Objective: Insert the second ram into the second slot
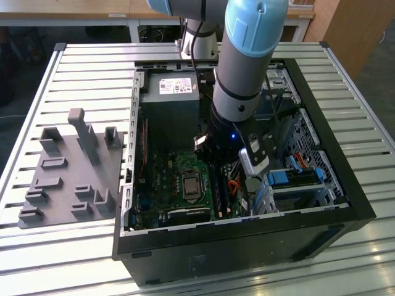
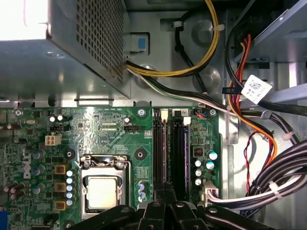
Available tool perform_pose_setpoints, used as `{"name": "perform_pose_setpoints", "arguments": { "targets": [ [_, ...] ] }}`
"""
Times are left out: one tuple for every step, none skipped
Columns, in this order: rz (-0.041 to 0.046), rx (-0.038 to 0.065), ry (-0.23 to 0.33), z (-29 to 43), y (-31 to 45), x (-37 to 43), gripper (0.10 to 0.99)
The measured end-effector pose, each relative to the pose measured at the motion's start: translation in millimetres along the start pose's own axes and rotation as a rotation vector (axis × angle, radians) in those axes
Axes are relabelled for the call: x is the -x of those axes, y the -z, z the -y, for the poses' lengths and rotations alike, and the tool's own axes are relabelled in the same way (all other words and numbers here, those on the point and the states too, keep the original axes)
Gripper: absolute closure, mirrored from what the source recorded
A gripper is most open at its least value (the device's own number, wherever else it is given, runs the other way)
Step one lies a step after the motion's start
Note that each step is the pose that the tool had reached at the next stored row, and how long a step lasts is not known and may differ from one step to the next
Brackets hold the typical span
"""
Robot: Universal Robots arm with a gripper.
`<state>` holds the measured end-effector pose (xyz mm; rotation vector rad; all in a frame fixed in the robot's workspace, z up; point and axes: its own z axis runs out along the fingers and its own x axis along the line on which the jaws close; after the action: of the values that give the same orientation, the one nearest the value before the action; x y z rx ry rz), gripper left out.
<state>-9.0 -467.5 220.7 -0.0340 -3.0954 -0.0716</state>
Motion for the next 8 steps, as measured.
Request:
{"name": "perform_pose_setpoints", "arguments": {
  "targets": [
    [-0.0001, 0.0, 0.0, 0.1, -0.8, 0.0, 0.98],
    [-0.0002, -0.001, 0.0, 0.2, -1.7, 0.0, 0.98],
    [0.0, 0.0, 0.0, 0.1, -2.7, 0.1, 0.98],
    [0.0, 0.0, 0.0, 0.2, -3.8, 0.2, 0.98],
    [-0.0001, 0.0, 0.0, 0.2, -4.8, 0.2, 0.98],
    [-0.0004, -0.001, 0.0, 0.3, -6.1, 0.3, 0.98],
    [-0.0006, -0.002, 0.0, 0.2, -6.5, 0.3, 0.98],
    [-0.0007, -0.002, 0.0, 0.5, -6.3, 0.2, 0.98]
  ]
}}
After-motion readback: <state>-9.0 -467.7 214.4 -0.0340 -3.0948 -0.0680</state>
